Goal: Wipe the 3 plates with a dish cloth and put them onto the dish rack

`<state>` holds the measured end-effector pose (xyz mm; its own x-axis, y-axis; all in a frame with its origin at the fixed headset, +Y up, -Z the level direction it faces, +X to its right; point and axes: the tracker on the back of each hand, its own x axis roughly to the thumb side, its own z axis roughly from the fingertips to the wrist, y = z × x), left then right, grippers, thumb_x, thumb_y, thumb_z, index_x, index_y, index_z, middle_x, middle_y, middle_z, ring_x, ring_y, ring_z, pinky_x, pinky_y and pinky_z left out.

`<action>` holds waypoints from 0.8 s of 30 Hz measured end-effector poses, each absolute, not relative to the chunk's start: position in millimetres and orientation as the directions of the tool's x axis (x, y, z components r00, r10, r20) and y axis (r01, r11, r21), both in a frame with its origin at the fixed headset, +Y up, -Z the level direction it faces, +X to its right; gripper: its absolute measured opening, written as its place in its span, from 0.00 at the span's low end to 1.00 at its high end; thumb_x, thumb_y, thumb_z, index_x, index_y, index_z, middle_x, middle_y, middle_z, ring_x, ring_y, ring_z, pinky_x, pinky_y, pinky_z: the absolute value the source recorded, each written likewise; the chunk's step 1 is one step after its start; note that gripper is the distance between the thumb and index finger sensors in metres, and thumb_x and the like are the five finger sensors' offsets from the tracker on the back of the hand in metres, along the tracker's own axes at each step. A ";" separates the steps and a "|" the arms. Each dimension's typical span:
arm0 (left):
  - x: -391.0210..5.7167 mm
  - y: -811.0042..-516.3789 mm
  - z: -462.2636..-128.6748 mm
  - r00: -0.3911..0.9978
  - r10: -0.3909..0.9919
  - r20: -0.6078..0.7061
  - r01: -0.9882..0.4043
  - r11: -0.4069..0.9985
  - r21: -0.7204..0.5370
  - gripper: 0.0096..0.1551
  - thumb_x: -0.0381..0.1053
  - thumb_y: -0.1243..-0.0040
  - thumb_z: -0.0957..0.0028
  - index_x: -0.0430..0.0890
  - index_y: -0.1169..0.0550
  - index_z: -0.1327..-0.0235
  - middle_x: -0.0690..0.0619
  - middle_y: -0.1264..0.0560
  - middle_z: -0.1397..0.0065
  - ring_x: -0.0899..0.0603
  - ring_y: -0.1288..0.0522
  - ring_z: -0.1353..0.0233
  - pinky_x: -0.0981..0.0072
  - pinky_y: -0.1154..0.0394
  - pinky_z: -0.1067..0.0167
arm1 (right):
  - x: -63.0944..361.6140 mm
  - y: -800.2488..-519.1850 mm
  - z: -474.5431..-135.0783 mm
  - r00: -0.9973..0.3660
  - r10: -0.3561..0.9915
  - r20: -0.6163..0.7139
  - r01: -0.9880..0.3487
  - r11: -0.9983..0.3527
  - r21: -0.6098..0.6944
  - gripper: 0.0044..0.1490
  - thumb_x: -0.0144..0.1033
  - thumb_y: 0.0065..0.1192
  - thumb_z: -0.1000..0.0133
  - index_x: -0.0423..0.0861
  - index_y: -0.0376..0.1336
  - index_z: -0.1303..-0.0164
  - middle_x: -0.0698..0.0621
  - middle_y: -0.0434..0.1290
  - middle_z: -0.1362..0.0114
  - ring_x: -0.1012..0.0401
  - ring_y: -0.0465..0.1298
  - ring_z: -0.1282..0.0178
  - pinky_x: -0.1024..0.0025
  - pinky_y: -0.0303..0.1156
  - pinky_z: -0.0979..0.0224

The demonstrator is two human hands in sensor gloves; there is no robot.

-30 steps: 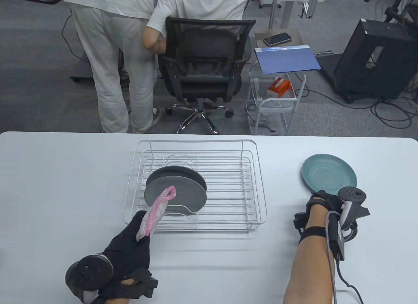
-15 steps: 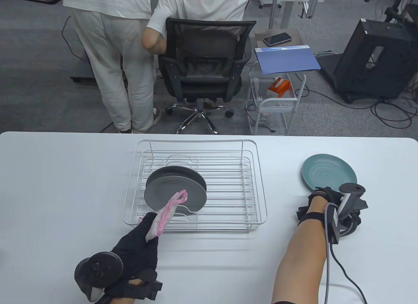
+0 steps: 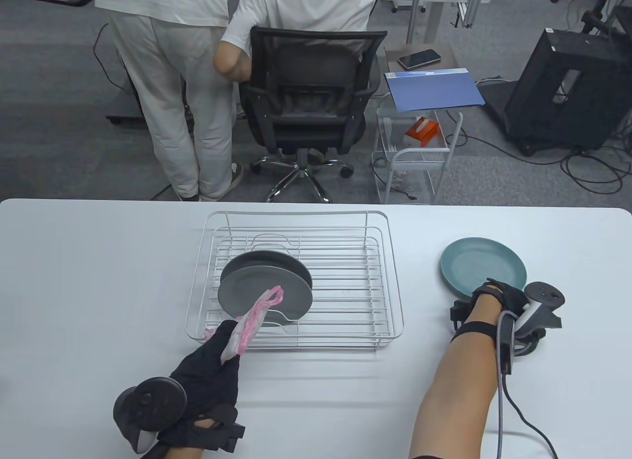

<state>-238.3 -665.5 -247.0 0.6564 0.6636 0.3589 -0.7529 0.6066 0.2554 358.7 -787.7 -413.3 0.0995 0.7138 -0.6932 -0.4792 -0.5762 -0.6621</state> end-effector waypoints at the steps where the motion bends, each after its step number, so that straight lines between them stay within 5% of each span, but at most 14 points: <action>1: -238.7 -666.2 -247.4 0.652 0.669 0.358 -0.757 0.603 0.251 0.29 0.54 0.43 0.42 0.46 0.27 0.30 0.41 0.16 0.37 0.33 0.15 0.39 0.35 0.29 0.38 | 357.9 -785.6 -411.8 0.099 0.726 -0.681 -0.486 -0.562 -0.669 0.29 0.39 0.61 0.46 0.26 0.61 0.53 0.32 0.41 0.29 0.34 0.40 0.31 0.34 0.33 0.34; 5: -240.7 -669.5 -248.9 0.646 0.678 0.350 -0.762 0.600 0.245 0.29 0.54 0.43 0.42 0.46 0.27 0.30 0.41 0.16 0.37 0.33 0.15 0.39 0.36 0.29 0.38 | 352.7 -773.0 -405.2 0.075 0.774 -0.629 -0.525 -0.506 -0.685 0.29 0.38 0.56 0.47 0.26 0.58 0.52 0.32 0.44 0.30 0.34 0.46 0.30 0.32 0.38 0.33; 13: -242.8 -670.3 -246.9 0.653 0.668 0.357 -0.757 0.598 0.264 0.29 0.54 0.43 0.43 0.46 0.27 0.30 0.40 0.16 0.36 0.33 0.15 0.39 0.35 0.29 0.38 | 326.6 -749.7 -390.4 0.251 0.921 -0.299 -0.637 -0.075 -0.767 0.29 0.36 0.55 0.47 0.27 0.57 0.50 0.33 0.44 0.29 0.34 0.51 0.31 0.31 0.42 0.32; 18: -241.7 -672.7 -246.3 0.656 0.664 0.358 -0.754 0.599 0.270 0.29 0.54 0.43 0.43 0.46 0.27 0.29 0.40 0.17 0.35 0.33 0.16 0.38 0.35 0.29 0.38 | 294.7 -725.1 -375.9 0.277 0.953 -0.121 -0.732 0.128 -0.669 0.26 0.36 0.56 0.48 0.33 0.58 0.46 0.32 0.49 0.29 0.35 0.63 0.34 0.30 0.54 0.34; 24: -238.0 -674.0 -245.7 0.683 0.632 0.365 -0.728 0.626 0.278 0.29 0.54 0.43 0.43 0.47 0.28 0.29 0.40 0.18 0.33 0.33 0.16 0.38 0.35 0.30 0.37 | 235.9 -705.3 -346.1 0.355 0.933 -0.068 -0.870 0.303 -0.389 0.25 0.39 0.58 0.48 0.42 0.61 0.43 0.30 0.61 0.32 0.38 0.78 0.46 0.33 0.70 0.41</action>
<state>-238.0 -674.0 -245.7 0.6834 0.6323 0.3648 -0.7281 0.6265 0.2782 235.9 -705.3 -346.1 0.3545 0.9326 -0.0677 -0.8701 0.3025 -0.3891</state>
